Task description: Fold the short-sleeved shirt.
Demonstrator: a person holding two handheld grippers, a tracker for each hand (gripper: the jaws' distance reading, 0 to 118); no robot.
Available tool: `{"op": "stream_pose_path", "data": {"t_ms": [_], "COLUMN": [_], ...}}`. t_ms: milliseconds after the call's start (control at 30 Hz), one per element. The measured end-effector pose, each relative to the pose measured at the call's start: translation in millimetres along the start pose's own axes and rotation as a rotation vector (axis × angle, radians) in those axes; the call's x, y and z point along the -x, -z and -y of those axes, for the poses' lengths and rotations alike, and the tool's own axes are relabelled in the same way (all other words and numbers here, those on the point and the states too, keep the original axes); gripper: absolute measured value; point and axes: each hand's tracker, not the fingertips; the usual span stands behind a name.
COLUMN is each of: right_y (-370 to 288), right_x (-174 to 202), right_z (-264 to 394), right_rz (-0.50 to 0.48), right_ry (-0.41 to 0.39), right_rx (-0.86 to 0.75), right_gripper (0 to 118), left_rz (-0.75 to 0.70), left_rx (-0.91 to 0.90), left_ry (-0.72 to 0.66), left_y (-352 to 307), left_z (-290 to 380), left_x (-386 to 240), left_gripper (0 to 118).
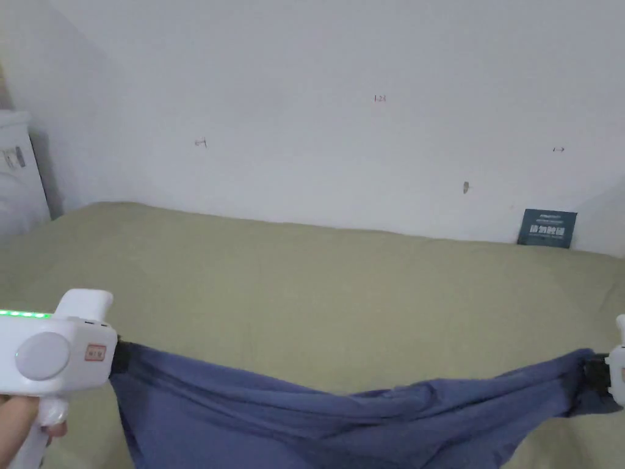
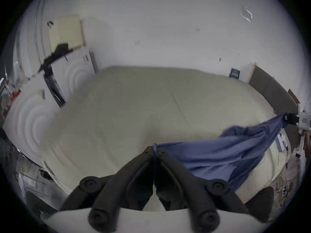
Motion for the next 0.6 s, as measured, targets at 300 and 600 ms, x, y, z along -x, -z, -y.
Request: {"op": "stream_pose_path", "data": {"t_ms": [300, 600], "right_y": [-54.7, -46.1], "right_x": [8.1, 2.5], "right_z": [-82.3, -196.5], "right_rz": [0.081, 0.113], "right_ry": [-0.045, 0.034], "right_rx": [-0.158, -0.248], "right_gripper": [2, 2], "left_rz": [-0.086, -0.155], "left_rx": [-0.166, -0.239], "left_ry": [-0.027, -0.051], "left_y": [-58.5, -34.0], "left_z": [-100.0, -200.6], "left_x": [13.5, -1.2], "left_gripper": [0, 0]}}
